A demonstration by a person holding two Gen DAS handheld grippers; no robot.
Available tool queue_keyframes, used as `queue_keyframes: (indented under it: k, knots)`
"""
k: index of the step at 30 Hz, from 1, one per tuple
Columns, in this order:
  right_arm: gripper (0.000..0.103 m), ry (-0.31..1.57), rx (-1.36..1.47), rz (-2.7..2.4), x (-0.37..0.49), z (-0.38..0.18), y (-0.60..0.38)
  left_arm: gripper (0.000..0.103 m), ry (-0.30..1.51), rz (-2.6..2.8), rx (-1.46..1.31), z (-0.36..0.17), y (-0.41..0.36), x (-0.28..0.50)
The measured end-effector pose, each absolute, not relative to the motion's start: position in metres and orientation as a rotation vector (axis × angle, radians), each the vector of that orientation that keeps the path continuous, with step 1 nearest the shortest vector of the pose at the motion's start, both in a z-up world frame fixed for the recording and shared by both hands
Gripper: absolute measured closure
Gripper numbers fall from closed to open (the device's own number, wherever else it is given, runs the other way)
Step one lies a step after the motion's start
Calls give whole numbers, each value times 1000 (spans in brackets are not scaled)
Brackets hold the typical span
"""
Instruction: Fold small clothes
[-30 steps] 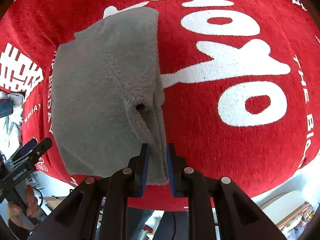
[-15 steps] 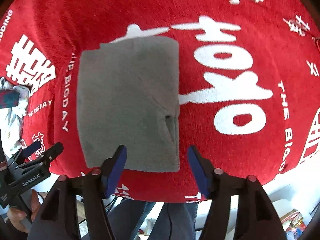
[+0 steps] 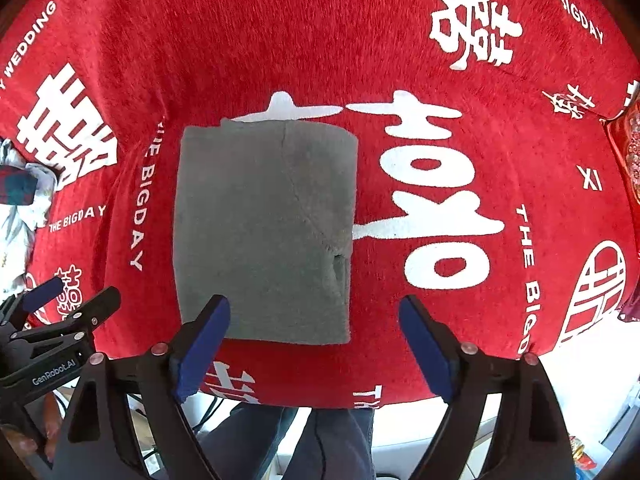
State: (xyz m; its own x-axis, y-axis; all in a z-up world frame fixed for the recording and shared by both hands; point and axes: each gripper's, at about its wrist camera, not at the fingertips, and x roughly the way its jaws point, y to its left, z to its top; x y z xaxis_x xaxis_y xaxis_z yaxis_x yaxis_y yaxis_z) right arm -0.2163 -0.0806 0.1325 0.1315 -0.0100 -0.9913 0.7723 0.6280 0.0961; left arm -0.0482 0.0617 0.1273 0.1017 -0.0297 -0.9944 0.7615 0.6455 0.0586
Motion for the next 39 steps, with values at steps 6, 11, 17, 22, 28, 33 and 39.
queue_keyframes:
  k: [6,11,17,22,28,33,39]
  knots:
    - [14,1328,690,-671,-215,143,-80,2,1354,-648,669,138,62,-50]
    - [14,1328,688,-676,-213,149,-79,2,1335,-652,682,145,64,-51]
    - [14,1324,692,-684,-211,155,-82,2,1332,-653,673,150,61,-50]
    - [14,1327,698,-691,-210,155,-87,2,1327,-660,673,152,57,-48]
    - [14,1332,701,-686,-209,155,-89,2,1323,-659,681,152,52,-48]
    - [14,1332,700,-686,-208,156,-90,2,1323,-660,683,153,50,-48]
    - [13,1334,701,-686,-208,155,-92,2,1319,-664,687,153,50,-48]
